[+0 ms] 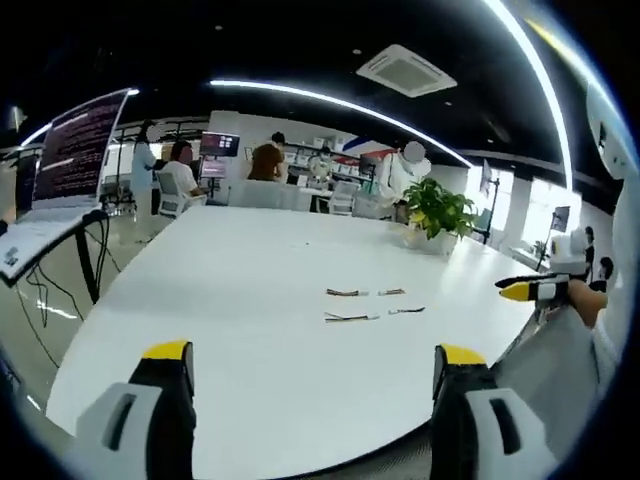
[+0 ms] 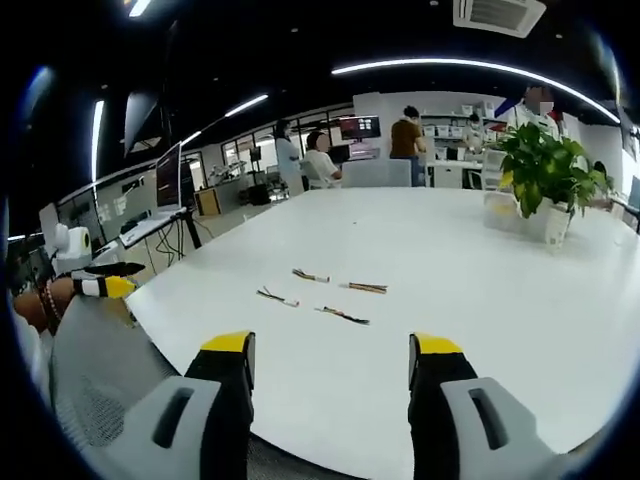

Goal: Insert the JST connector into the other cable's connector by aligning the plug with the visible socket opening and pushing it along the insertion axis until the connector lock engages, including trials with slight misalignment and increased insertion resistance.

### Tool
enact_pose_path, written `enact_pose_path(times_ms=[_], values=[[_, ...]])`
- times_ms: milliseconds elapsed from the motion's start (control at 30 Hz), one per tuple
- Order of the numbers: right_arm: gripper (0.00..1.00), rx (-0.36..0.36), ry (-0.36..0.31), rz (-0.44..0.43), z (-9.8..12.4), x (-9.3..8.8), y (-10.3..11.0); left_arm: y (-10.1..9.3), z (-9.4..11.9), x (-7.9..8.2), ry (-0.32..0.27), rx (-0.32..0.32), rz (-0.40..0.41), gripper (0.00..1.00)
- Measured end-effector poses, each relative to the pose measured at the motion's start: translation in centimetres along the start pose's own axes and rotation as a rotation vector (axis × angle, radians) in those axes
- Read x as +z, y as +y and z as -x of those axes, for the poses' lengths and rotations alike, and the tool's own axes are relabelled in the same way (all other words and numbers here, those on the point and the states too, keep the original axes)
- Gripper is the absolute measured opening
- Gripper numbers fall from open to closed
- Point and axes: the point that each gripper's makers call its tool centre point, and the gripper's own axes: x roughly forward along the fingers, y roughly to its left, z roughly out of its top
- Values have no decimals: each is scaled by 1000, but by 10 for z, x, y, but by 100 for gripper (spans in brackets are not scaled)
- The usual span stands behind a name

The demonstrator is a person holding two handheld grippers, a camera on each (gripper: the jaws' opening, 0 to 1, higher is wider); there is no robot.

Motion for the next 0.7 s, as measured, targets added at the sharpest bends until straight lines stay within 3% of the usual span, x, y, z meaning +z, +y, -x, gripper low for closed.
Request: enact_pose_path(times_ms=[133,333,400,700], values=[[62,8,3,-1,-3,1,-5,-2,-5,12,-19,-57,43,99],[62,16,-2,17,-10,7,-14,2,-19,27,-16,-96,30,99],[62,22,22,76,-16,3,-19,1,-27,30,-12,-116,-7,99],[59,31,30,107,-32,10,-31,-13,-62,43,-14,-219,-75,99]])
